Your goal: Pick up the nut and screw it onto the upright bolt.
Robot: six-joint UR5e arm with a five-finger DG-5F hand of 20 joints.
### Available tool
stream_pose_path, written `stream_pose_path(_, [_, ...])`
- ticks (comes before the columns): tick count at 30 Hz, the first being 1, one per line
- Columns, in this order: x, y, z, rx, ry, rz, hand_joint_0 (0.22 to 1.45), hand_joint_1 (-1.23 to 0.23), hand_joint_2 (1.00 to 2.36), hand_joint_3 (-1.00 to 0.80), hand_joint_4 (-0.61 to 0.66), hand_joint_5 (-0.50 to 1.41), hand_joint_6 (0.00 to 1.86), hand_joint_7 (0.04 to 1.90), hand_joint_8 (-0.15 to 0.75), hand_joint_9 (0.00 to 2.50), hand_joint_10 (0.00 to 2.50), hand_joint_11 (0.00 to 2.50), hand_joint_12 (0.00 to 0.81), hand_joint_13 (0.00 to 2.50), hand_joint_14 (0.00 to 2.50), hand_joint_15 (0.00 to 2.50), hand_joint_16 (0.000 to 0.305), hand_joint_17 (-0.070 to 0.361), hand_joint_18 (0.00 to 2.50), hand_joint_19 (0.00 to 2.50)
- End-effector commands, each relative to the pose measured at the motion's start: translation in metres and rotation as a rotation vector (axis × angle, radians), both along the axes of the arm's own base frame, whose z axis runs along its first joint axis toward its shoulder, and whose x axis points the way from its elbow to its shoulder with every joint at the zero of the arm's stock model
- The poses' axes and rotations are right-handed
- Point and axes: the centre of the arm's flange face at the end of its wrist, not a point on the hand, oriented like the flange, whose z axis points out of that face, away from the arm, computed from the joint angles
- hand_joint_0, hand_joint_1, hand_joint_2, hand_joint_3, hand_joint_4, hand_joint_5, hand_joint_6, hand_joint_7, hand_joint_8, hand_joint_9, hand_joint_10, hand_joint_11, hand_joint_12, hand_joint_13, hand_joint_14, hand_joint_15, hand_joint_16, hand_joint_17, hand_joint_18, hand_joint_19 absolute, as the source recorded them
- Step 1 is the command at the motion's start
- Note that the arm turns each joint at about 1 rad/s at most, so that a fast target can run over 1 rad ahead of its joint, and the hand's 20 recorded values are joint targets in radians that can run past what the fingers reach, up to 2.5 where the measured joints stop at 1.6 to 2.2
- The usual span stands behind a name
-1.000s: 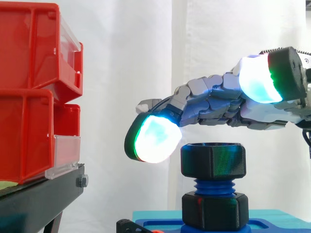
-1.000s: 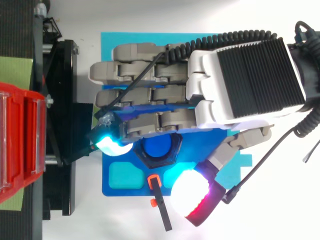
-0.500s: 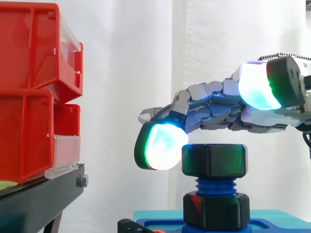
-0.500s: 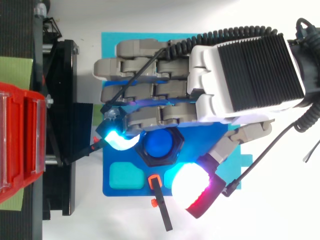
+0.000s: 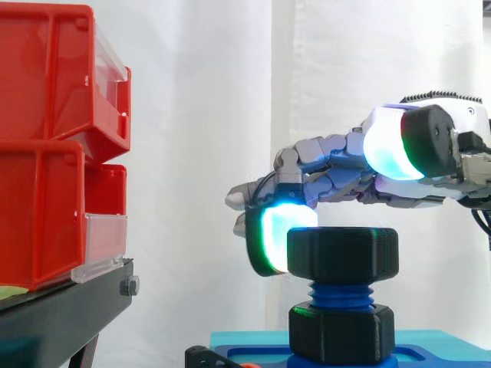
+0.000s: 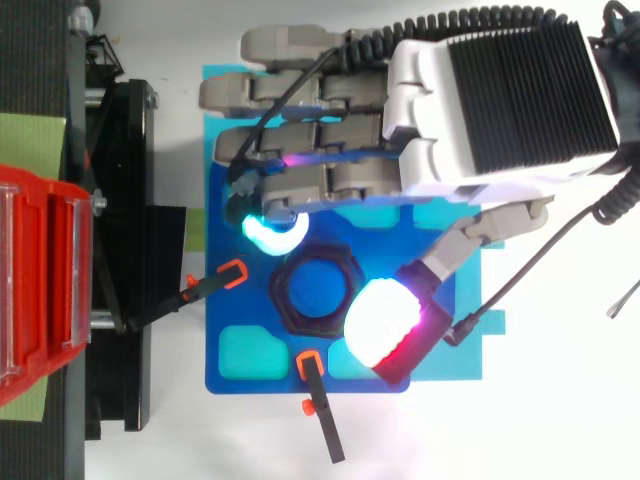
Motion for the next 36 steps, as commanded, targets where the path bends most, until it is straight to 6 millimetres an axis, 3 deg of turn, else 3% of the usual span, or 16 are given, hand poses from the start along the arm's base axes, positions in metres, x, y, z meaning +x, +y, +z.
stream_pose_path(1, [-0.001, -0.008, 0.0, -0.003, 0.001, -0.007, 0.46, -0.13, 1.0, -0.5, 0.06, 0.03, 0.5, 1.39, 0.234, 0.69, 0.0, 0.0, 0.231, 0.28, 0.0, 0.0, 0.025, 0.056, 0.05, 0.0])
stream_pose_path(6, [-0.004, -0.015, -0.001, -0.017, 0.002, -0.004, 0.47, -0.13, 1.0, -0.5, 0.02, 0.07, 0.5, 1.38, 0.199, 0.85, 0.0, 0.0, 0.208, 0.36, 0.0, 0.0, 0.022, 0.049, 0.13, 0.0])
stream_pose_path(11, [-0.006, -0.022, -0.001, -0.024, 0.004, -0.005, 0.47, -0.13, 1.0, -0.5, 0.03, 0.1, 0.5, 1.43, 0.095, 1.2, 0.0, 0.0, 0.149, 0.58, 0.0, 0.0, 0.014, 0.03, 0.4, 0.0])
stream_pose_path(15, [-0.007, -0.026, -0.001, -0.025, 0.003, -0.005, 0.47, -0.12, 1.0, -0.5, 0.01, 0.1, 0.5, 1.46, 0.106, 1.25, 0.0, 0.0, 0.146, 0.61, 0.0, 0.0, 0.013, 0.03, 0.43, 0.0])
stream_pose_path(18, [-0.006, -0.027, 0.0, -0.023, -0.003, -0.001, 0.46, -0.08, 1.0, -0.5, 0.04, 0.05, 0.5, 1.35, 0.184, 1.15, 0.0, 0.0, 0.184, 0.54, 0.0, 0.0, 0.018, 0.04, 0.34, 0.0])
stream_pose_path(21, [-0.005, -0.027, 0.003, -0.023, -0.018, 0.006, 0.46, -0.08, 1.0, -0.5, 0.21, -0.04, 0.5, 1.06, 0.264, 1.03, 0.0, 0.0, 0.243, 0.47, 0.0, 0.0, 0.026, 0.058, 0.26, 0.0])
stream_pose_path(31, [0.01, -0.02, 0.038, -0.017, -0.093, 0.06, 0.44, -0.1, 1.0, -0.5, 0.16, -0.15, 0.5, 0.71, 0.265, 0.79, 0.0, 0.0, 0.293, 0.33, 0.0, 0.0, 0.033, 0.074, 0.07, 0.0])
stream_pose_path(36, [0.012, -0.006, 0.039, -0.019, -0.095, 0.075, 0.43, -0.1, 1.0, -0.5, 0.15, -0.17, 0.5, 0.66, 0.259, 0.65, 0.0, 0.0, 0.316, 0.25, 0.0, 0.0, 0.037, 0.082, 0.0, 0.0])
